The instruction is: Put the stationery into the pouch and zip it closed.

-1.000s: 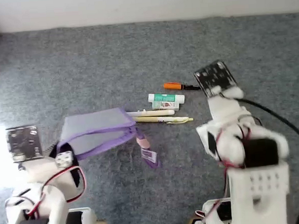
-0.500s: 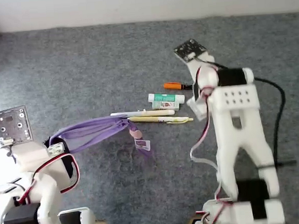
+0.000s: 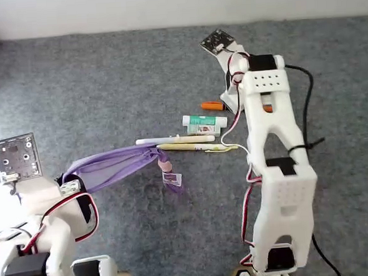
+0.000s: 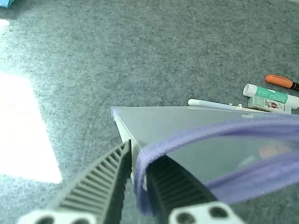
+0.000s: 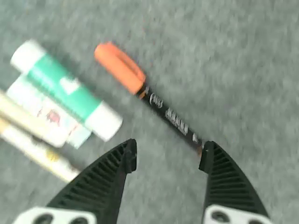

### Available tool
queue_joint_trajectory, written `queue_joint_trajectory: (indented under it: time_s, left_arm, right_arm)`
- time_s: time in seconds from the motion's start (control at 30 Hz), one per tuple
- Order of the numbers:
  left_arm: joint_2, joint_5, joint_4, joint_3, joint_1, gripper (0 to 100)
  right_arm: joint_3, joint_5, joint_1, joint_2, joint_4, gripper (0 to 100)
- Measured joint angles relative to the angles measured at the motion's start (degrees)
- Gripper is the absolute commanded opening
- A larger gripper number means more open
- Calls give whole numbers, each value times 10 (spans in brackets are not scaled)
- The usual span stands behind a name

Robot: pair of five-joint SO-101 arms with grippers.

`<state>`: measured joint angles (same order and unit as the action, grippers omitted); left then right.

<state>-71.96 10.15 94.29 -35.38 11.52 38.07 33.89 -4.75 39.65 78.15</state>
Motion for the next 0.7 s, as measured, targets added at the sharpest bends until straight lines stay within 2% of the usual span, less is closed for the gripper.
queue_joint_trajectory:
  time_s: [0.27,0.57,0.63,0.7]
  left_arm:
    - [0,0,0,0,0,12]
    - [0,0,0,0,0,12]
    - [0,0,0,0,0,12]
    - [0,0,0,0,0,12]
  right_arm:
    - [174,42,-44,142,35,223]
    - [272,48,-61,265,40,217]
    - [291,48,-60,286,41,174]
    - [316,49,-60,300,45,78]
